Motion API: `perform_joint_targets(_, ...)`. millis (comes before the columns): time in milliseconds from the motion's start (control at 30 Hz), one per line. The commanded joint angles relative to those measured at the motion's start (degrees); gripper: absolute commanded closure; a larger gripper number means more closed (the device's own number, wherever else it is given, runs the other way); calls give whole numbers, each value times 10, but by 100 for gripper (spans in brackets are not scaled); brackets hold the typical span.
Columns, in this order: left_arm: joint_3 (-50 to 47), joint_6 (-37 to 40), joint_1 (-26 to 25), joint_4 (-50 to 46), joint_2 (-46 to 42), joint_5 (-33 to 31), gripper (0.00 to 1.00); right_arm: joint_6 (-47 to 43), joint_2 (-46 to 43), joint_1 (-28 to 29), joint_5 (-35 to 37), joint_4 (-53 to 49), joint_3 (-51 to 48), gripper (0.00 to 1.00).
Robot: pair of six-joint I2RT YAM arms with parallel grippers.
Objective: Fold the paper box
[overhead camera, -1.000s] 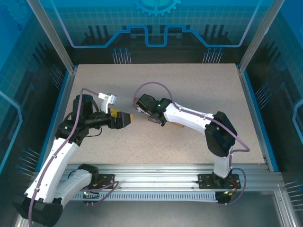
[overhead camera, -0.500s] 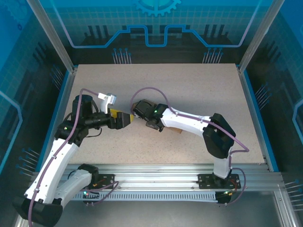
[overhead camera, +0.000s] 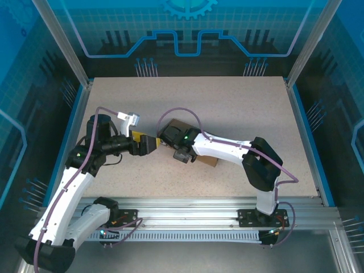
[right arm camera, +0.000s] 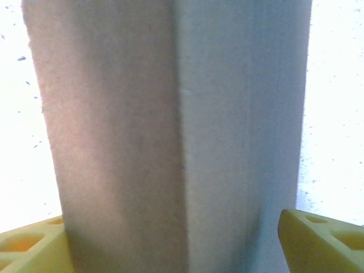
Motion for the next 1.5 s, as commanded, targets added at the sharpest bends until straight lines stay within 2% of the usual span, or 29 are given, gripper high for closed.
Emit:
perform_joint_targets(0,-10,8,6,-4,-12,4,1,34,-15,10,-43,0,-10,15)
perform_joint_targets(300,-10,-5,6,9,-15,0,1,71,-42,4,-116,25,-34,14)
perform_joint_targets(400,-10,-18,6,17,-14,-21,1,88,-72,-3,-143,52,-53,14)
perform_joint_targets(500,-15,-42,6,24,-13,-73,1,106,-118,-15,-166,87,-86,11)
perform_joint_targets(600,-23,-52,5,27,-3,-138,1,124,-173,-31,-179,128,-129,0)
perform_joint_targets(767,-65,-63,6,52,-16,-289,1,157,-278,-79,-238,210,-226,0)
perform_joint_targets(833,-84,-46,6,69,-27,-324,1,165,-313,-100,-258,247,-275,0)
perform_joint_targets(1000,-115,-23,8,93,-13,-384,1,184,-381,-139,-251,354,-401,0)
perform_joint_targets(1133,-174,-4,10,186,-7,-460,1,193,-391,-168,-229,367,-432,0)
perform_joint_targets(1233,-222,37,17,287,5,-474,1,203,-384,-179,-220,358,-431,0)
perform_joint_targets(1467,-261,108,28,428,104,-521,1,215,-378,-187,-197,387,-455,0)
